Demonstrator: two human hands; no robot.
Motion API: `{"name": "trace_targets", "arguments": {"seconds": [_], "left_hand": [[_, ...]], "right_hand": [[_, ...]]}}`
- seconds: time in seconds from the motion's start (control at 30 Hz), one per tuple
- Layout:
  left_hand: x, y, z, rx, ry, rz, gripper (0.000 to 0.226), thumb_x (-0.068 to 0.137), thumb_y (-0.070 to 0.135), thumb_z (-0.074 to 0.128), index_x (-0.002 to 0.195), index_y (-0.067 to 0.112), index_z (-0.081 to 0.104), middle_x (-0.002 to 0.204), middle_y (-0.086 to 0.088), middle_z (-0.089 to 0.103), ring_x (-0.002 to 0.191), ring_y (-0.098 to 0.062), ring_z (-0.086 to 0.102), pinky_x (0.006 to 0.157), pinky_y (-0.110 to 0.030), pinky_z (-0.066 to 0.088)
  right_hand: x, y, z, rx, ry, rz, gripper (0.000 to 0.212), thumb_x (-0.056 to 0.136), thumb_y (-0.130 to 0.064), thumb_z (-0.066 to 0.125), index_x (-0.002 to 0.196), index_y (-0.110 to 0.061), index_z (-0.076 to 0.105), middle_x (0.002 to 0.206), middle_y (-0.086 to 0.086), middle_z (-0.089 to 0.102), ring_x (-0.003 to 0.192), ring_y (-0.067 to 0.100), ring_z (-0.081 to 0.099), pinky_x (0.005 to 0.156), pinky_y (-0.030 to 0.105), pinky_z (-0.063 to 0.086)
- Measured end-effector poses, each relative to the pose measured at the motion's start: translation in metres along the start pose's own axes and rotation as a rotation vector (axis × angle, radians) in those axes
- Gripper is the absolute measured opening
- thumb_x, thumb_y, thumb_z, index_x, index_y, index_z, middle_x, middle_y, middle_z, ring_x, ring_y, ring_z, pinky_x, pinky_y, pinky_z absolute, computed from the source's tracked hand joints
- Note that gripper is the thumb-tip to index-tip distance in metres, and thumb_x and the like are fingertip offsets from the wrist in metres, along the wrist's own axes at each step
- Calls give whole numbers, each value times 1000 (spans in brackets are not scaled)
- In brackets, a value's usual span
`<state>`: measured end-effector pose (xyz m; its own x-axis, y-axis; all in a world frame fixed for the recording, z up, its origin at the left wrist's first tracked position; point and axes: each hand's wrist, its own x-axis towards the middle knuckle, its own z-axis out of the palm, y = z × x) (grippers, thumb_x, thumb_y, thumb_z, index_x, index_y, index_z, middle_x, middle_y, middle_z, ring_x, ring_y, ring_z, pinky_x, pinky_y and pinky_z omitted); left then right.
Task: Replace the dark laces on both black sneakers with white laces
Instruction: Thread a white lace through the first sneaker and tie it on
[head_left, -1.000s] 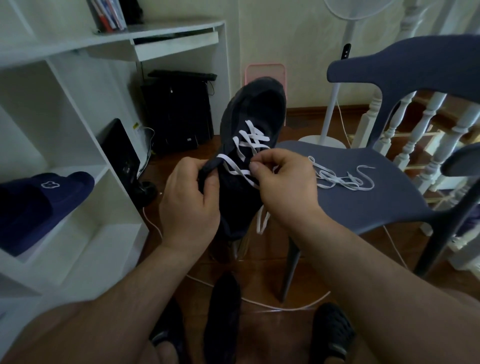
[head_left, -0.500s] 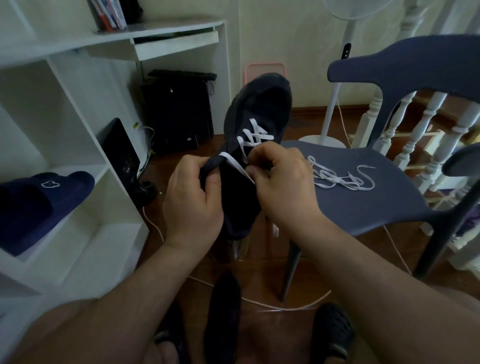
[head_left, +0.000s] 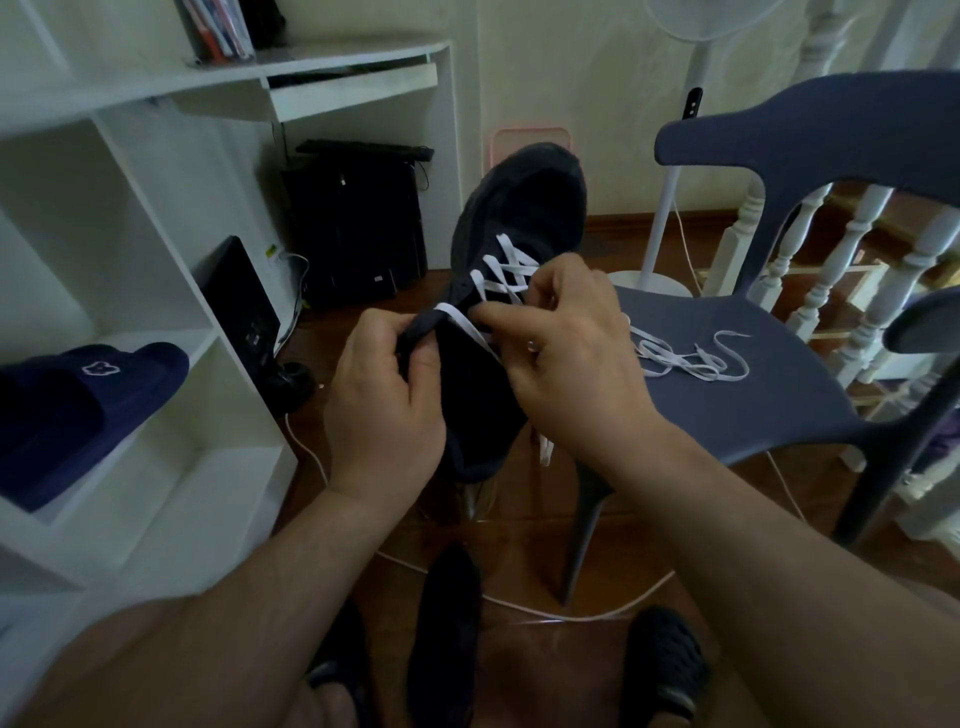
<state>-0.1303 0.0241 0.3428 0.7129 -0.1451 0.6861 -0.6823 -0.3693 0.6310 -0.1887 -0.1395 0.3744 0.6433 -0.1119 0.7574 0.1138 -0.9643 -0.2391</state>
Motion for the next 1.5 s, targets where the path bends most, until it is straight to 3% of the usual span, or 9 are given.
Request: {"name": "trace_targets", "arguments": {"seconds": [0.2,0.53,0.73,0.9,1.0,1.07,1.17,1.33,1.5], "left_hand": [[-4,0,3,-9,-36,11,7,105,34,49,109,29,53,96,17,54,88,-15,60,67,-45,54],[-4,-1,4,27,-37,28,11,105,31,50,110,23,55,95,17,52,87,-15,58,66,-37,50],[-4,0,4,84,-41,34,6,103,30,51,107,26,54,92,20,48,86,-8,52,65,-20,39],[-7,1,5,-8,-56,-11,6,106,31,52,106,36,50,95,14,58,87,-13,61,67,-37,53],[-8,0,4,-25,-59,-13,4,106,35,51,109,33,53,98,11,61,88,-16,64,68,-45,56],[-8,-1,3,-11,-58,7,4,106,35,51,109,34,51,99,11,60,87,-18,64,67,-47,55],[-10,1,5,5,-71,39,4,105,34,51,109,35,50,99,17,55,88,-16,62,67,-46,55],[-11,0,6,4,-78,49,5,106,36,51,109,33,51,97,23,52,90,-14,61,68,-46,56],[-13,1,7,31,-66,66,6,105,32,54,109,28,55,95,28,50,84,-8,56,65,-23,43]], "right_hand": [[0,2,6,-34,2,45,18,96,-12,62,107,-12,76,92,5,56,86,29,48,71,38,41],[0,3,6,47,-24,79,8,91,-17,73,96,-17,79,94,3,60,91,29,55,75,23,26],[0,-11,-6,344,-24,141,8,97,-17,65,92,-22,70,88,-10,62,88,16,59,80,39,51],[-1,-12,-4,382,-41,233,11,98,-16,62,101,-24,69,91,-8,68,91,16,63,80,45,54],[1,-13,-6,369,-77,303,14,96,-22,70,109,-27,68,92,-11,74,94,10,67,91,18,49],[1,-14,-8,358,-113,367,15,93,-27,74,105,-30,64,85,-15,73,87,1,67,82,1,40],[3,-14,-12,354,-71,410,7,91,-29,77,95,-31,72,77,-22,66,82,-7,65,73,4,47],[2,-13,-17,393,-62,416,14,93,-19,75,104,-26,78,92,-17,74,92,-1,68,83,11,53],[1,-12,-16,376,-42,422,9,91,-18,76,93,-26,77,86,-21,71,85,-5,66,76,5,49]]}}
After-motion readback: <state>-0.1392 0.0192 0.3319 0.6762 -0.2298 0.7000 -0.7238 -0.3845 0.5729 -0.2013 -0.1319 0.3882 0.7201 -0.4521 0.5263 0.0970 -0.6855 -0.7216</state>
